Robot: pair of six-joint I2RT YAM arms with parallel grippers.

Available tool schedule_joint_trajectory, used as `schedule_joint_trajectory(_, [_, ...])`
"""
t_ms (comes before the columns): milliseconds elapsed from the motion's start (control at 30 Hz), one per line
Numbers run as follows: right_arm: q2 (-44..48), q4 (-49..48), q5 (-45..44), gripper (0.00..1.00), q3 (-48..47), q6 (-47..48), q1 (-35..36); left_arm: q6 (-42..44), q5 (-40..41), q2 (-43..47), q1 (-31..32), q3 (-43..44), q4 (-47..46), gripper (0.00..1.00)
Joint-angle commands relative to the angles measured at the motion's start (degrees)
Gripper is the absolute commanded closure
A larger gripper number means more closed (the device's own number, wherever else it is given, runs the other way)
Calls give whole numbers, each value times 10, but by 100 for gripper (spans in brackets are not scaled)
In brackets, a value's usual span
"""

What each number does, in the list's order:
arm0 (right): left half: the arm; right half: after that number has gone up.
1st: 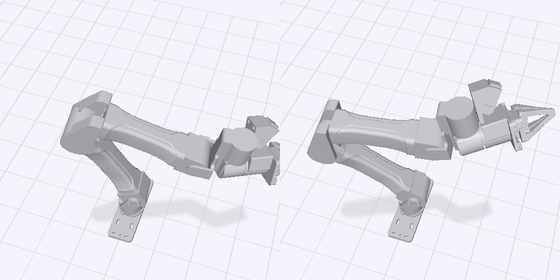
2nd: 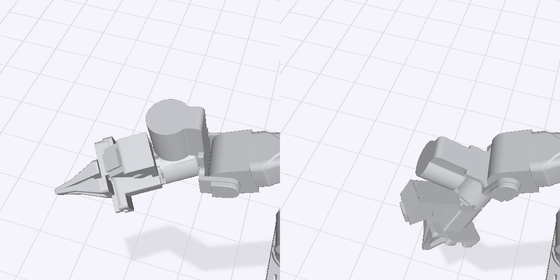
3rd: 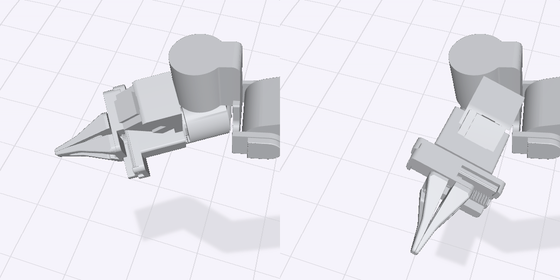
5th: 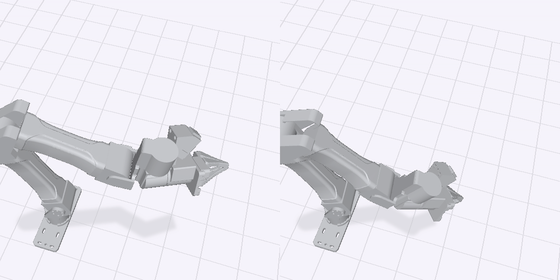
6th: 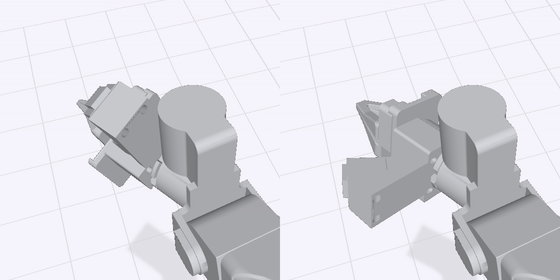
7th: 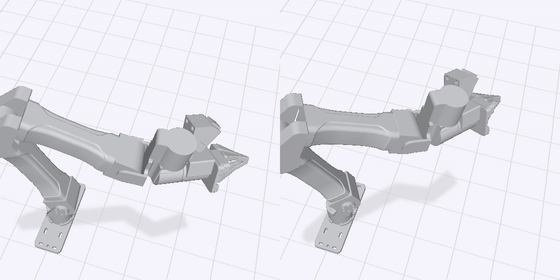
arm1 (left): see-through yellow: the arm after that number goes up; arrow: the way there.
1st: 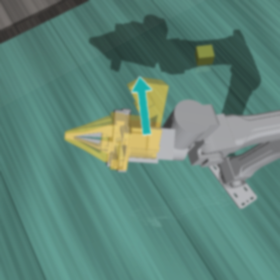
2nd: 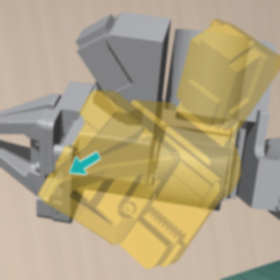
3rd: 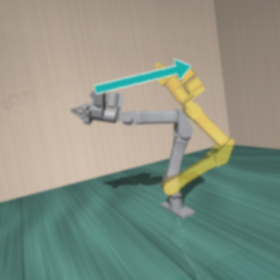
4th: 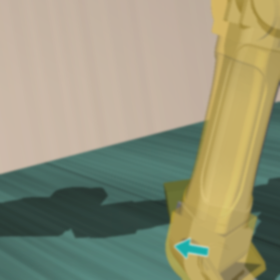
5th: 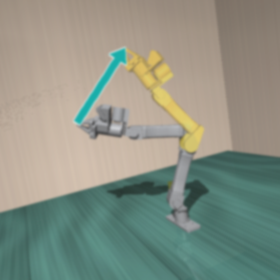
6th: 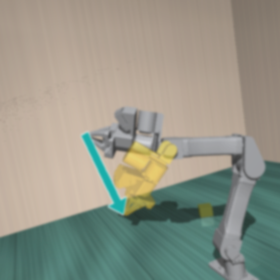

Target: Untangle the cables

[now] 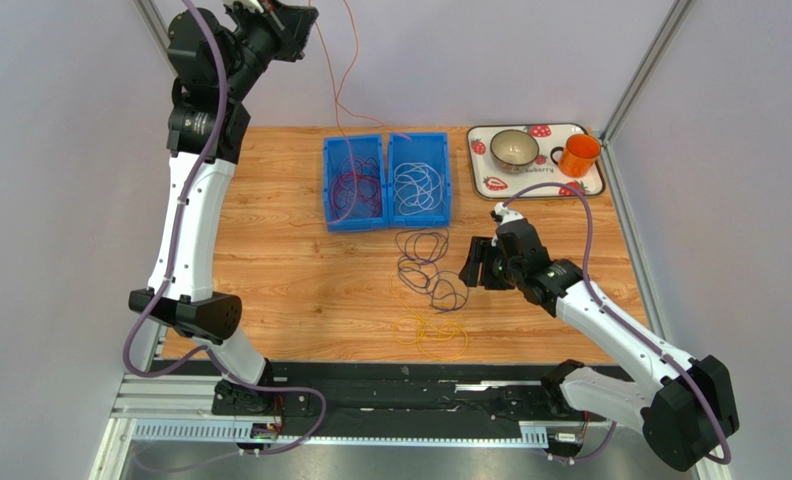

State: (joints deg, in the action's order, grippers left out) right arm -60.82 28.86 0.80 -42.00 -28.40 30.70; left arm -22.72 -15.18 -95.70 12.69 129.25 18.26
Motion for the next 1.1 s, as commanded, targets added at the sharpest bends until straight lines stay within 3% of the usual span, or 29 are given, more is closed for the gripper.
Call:
schedule_joint_trajectory(0, [-3, -26, 5, 39, 5, 6, 3, -8, -14, -2, -10, -24, -37, 100])
schedule_joint_trajectory(467, [-20, -35, 15, 39, 4, 7, 3, -31, -29, -59, -30, -111, -122, 100])
schedule_joint_trajectory(867, [-39, -44, 25, 40, 0, 7, 3, -6, 55, -49, -29, -201, -111, 100])
schedule_joint_trajectory(1067, [-47, -51, 39, 40, -4, 3, 4, -37, 135, 18, -29, -345, -165, 100])
